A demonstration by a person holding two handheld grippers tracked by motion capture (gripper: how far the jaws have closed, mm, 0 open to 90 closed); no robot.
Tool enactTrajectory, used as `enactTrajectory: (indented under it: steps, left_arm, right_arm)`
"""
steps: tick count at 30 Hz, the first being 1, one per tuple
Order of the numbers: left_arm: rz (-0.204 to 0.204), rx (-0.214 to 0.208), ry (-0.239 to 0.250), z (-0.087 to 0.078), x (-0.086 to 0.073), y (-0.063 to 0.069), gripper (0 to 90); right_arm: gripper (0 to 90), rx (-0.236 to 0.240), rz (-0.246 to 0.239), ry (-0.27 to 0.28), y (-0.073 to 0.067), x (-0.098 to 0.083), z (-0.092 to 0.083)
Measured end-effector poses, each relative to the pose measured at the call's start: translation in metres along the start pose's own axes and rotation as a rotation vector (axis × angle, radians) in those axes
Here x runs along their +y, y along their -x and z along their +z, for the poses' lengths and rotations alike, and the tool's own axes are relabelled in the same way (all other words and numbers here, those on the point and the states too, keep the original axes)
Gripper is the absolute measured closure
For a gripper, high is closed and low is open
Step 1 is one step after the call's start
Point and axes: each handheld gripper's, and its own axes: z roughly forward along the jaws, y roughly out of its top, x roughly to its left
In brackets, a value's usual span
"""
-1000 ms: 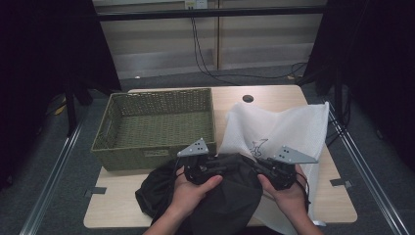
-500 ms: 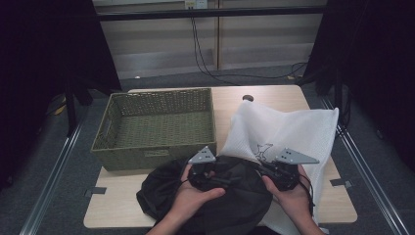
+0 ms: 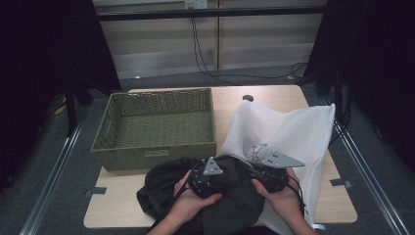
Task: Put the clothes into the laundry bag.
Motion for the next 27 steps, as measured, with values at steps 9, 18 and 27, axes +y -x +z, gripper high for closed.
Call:
enactTrajectory:
  steps: [9, 18, 27]
  left_arm:
    - [-0.151, -0.222, 0.406, -0.040, 0.031, 0.010, 73.7]
    - [-0.275, -0.005, 0.189, 0.031, 0.014, 0.001, 65.7]
    - [-0.159, -0.087, 0.238, -0.043, 0.008, -0.013, 16.3]
  right_arm:
    - [88.9, 0.038, -0.018, 0.150, -0.009, 0.020, -0.018]
    - [88.9, 0.058, -0.041, 0.092, -0.017, 0.015, -0.014]
    - [88.8, -0.018, 0.032, 0.064, 0.009, 0.005, -0.015]
